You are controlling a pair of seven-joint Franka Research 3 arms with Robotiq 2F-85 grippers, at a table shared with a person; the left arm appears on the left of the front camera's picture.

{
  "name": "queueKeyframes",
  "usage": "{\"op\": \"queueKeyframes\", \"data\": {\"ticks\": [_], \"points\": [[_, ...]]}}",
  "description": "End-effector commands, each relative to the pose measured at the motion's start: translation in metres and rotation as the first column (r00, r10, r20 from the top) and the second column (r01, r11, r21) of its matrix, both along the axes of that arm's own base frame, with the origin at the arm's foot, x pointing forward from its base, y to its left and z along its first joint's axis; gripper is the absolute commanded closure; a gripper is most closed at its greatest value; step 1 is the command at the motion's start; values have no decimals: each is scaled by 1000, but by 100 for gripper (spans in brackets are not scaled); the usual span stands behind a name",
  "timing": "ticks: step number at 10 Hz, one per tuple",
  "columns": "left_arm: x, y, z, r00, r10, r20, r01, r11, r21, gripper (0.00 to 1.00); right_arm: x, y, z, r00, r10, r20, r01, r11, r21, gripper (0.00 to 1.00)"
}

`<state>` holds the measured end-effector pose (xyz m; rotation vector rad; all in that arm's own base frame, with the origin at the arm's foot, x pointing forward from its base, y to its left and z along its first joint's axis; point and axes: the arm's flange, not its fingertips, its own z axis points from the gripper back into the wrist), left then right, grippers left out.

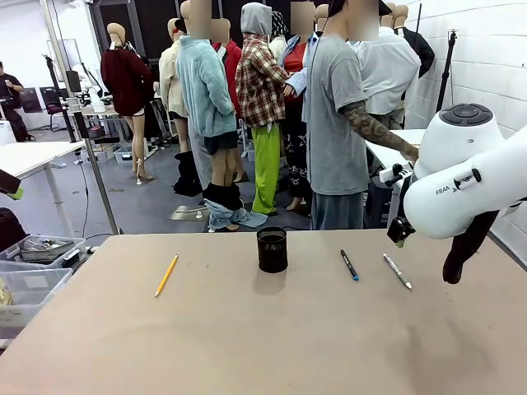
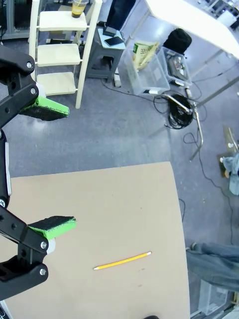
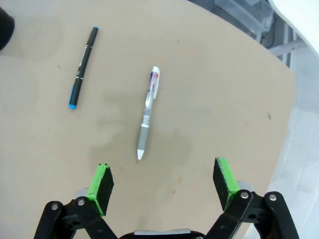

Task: Place the pens into the pen holder.
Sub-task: Pick up a writing instrument from the table and place it into the Pen holder.

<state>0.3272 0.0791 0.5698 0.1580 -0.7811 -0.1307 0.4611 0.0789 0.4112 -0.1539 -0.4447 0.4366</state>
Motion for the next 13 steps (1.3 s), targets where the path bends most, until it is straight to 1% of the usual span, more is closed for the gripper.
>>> {"op": "queueKeyframes", "data": {"ticks": [1, 3, 4, 5, 7, 8, 9, 12, 13], "points": [[2, 0, 0, 1000, 3, 11, -4, 1000, 3, 0, 28, -9, -5, 989, 74, -129, -63, 994, 90, 0], [2, 0, 0, 1000, 3, 11, -4, 1000, 3, 0, 59, -20, -22, 968, 64, -241, -24, 986, 166, 0], [2, 0, 0, 1000, 3, 11, -4, 1000, 3, 0, 74, -21, -31, 950, 71, -305, -19, 985, 170, 0], [2, 0, 0, 1000, 3, 11, -4, 1000, 3, 0, 83, -21, -40, 931, 111, -347, -44, 980, 194, 0], [2, 0, 0, 1000, 3, 11, -4, 1000, 3, 0, 101, -20, -60, 914, 50, -402, 5, 991, 135, 0], [2, 0, 0, 1000, 3, 11, -4, 1000, 3, 0, 105, -10, -68, 906, 52, -421, -16, 996, 89, 0], [2, 0, 0, 1000, 3, 11, -4, 1000, 3, 0, 108, -2, -75, 915, 2, -404, 9, 1000, 26, 0], [2, 0, 0, 1000, 3, 11, -4, 1000, 3, 0, 119, 10, -94, 915, -25, -402, 9, 999, -41, 0], [2, 0, 0, 1000, 3, 11, -4, 1000, 3, 0, 120, 11, -97, 923, -34, -383, 18, 999, -44, 0]]}}
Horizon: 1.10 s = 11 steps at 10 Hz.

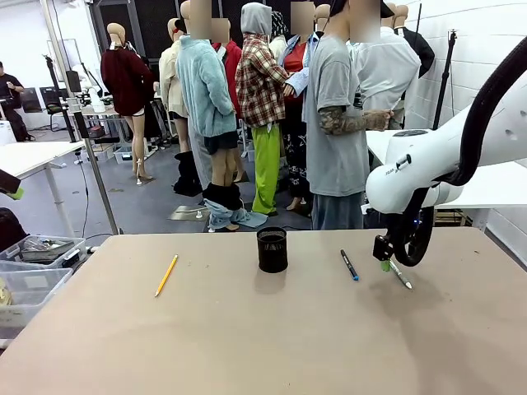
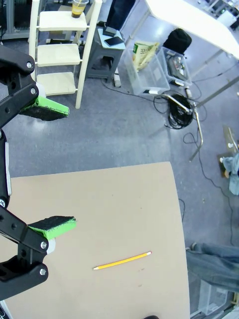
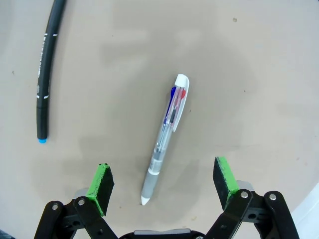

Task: Place the pens into the pen holder.
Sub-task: Pick up a writing instrument from the table and place it into the Pen holder.

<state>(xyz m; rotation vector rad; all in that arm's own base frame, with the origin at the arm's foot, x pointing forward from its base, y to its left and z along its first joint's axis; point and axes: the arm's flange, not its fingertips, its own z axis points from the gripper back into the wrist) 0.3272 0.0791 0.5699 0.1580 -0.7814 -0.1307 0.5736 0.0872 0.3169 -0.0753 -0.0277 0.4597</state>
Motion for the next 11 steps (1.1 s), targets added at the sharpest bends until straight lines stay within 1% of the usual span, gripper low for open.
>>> {"op": "queueKeyframes", "data": {"ticks": [1, 3, 4, 6, 8, 9, 11], "points": [[2, 0, 0, 1000, 4, 11, -4, 1000, 3, 0, 10, 1, -7, 999, -26, 18, 26, 1000, -16, 0], [2, 0, 0, 1000, 4, 11, -4, 1000, 3, 0, 13, -2, -12, 999, -39, -2, 39, 999, 2, 0], [2, 0, 0, 1000, 4, 11, -4, 1000, 3, 0, 15, -3, -15, 999, -43, -5, 43, 999, 3, 11], [2, 0, 0, 1000, 4, 11, -4, 1000, 3, 0, 21, -8, -17, 999, -53, -7, 53, 998, 36, 50], [2, 0, 0, 1000, 4, 11, -4, 1000, 3, 0, 21, -6, -15, 999, -45, -14, 46, 999, 29, 90], [2, 0, 0, 1000, 4, 11, -4, 1000, 3, 0, 21, -5, -14, 999, -40, -21, 41, 999, 25, 100], [2, 0, 0, 1000, 4, 11, -4, 1000, 3, 0, 24, -1, -19, 999, -19, -48, 20, 1000, 12, 100]]}}
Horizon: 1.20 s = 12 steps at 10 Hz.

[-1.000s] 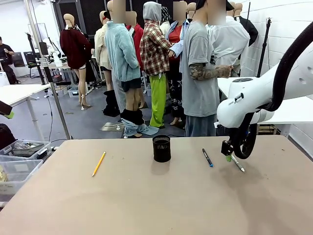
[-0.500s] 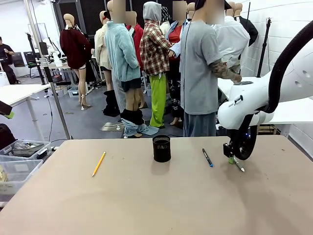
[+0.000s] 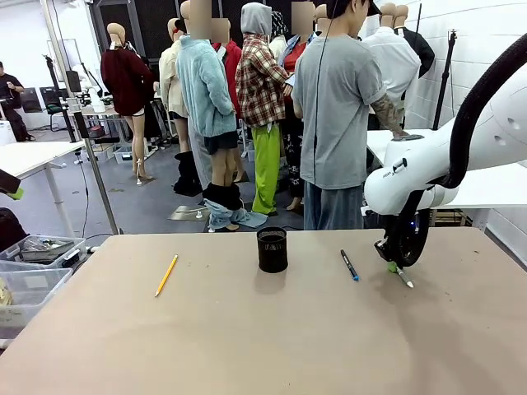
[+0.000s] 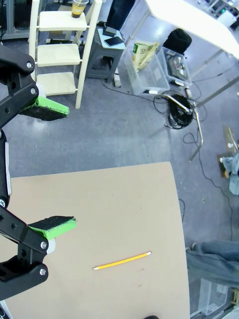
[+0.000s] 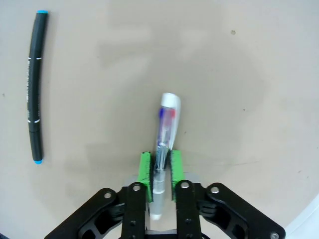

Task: Place the pens into the pen holder.
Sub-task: Pick up a writing instrument from the table and place it into the Pen holder.

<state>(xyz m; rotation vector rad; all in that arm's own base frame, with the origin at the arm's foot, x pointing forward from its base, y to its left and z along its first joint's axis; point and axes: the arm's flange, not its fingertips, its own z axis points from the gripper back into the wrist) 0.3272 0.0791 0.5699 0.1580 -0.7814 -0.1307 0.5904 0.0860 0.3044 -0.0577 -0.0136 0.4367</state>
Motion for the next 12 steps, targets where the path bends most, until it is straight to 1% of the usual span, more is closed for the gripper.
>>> {"op": "queueKeyframes", "data": {"ticks": [1, 3, 4, 5, 6, 7, 8, 9, 10, 11, 12], "points": [[2, 0, 0, 1000, 4, 11, -4, 1000, 3, 0, 8, 1, -9, 999, 8, -43, -8, 1000, -2, 100], [2, 0, 0, 1000, 4, 11, -4, 1000, 3, 0, 10, 5, -16, 995, 31, -94, -33, 999, -21, 100], [2, 0, 0, 1000, 4, 11, -4, 1000, 3, 0, 8, 6, -11, 994, 67, -91, -69, 998, -15, 100], [2, 0, 0, 1000, 4, 11, -4, 1000, 3, 0, 3, 5, 4, 978, 203, -48, -199, 977, 80, 100], [2, 0, 0, 1000, 4, 11, -4, 1000, 3, 0, -4, 1, 26, 952, 306, 30, -306, 936, 176, 100], [2, 0, 0, 1000, 4, 11, -4, 1000, 3, 0, -6, -2, 52, 923, 355, 147, -381, 896, 228, 100], [2, 0, 0, 1000, 4, 11, -4, 1000, 3, 0, -9, 0, 74, 885, 391, 253, -452, 849, 272, 100], [2, 0, 0, 1000, 4, 11, -4, 1000, 3, 0, -14, 8, 94, 810, 447, 379, -566, 765, 308, 100], [2, 0, 0, 1000, 4, 11, -4, 1000, 3, 0, -14, 18, 104, 753, 486, 443, -643, 686, 341, 100], [2, 0, 0, 1000, 4, 11, -4, 1000, 3, 0, -11, 32, 110, 707, 520, 479, -700, 607, 376, 100], [2, 0, 0, 1000, 4, 11, -4, 1000, 3, 0, -8, 49, 114, 642, 535, 549, -764, 507, 400, 100]]}}
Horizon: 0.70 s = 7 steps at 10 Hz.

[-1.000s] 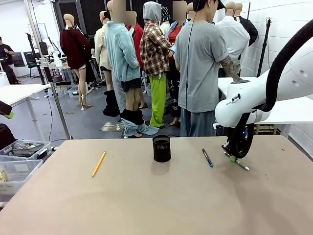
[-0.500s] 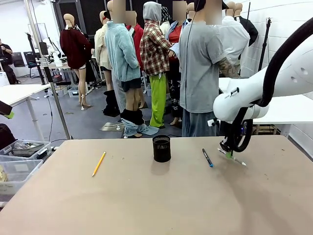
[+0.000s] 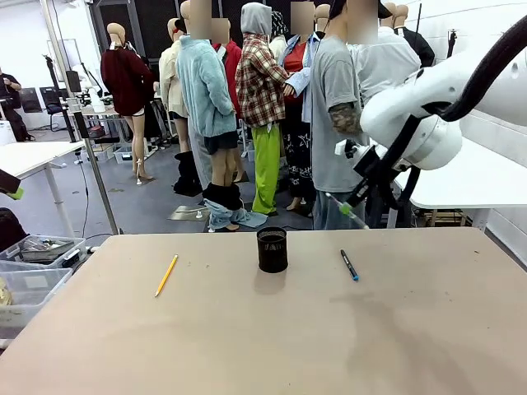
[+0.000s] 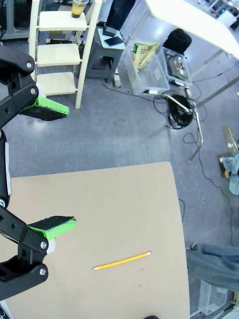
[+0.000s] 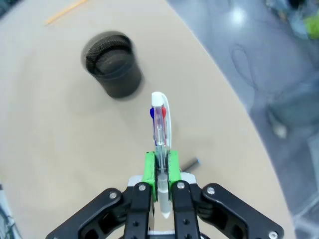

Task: Place the pens into the pen holder.
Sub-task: Pick up a writing instrument from the table and place it into the Pen holder.

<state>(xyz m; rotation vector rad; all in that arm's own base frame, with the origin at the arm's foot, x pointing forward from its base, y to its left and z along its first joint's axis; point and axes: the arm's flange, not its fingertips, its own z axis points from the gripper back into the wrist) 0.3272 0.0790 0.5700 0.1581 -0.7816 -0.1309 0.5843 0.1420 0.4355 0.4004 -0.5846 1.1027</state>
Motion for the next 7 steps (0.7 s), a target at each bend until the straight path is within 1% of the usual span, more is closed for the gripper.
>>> {"op": "queueKeyframes", "data": {"ticks": [1, 3, 4, 6, 7], "points": [[2, 0, 0, 1000, 4, 11, -4, 1000, 3, 0, 1, 10, -11, 980, 196, 15, -196, 965, 174, 100], [2, 0, 0, 1000, 4, 11, -4, 1000, 3, 0, 4, 38, -8, 942, 330, 68, -335, 896, 293, 100], [2, 0, 0, 1000, 4, 11, -4, 1000, 3, 0, 8, 48, -10, 926, 370, 71, -372, 865, 337, 100], [2, 0, 0, 1000, 4, 11, -4, 1000, 3, 0, 15, 66, -7, 912, 397, 105, -406, 831, 379, 100], [2, 0, 0, 1000, 4, 11, -4, 1000, 3, 0, 19, 75, -6, 895, 427, 132, -442, 802, 401, 100]]}}
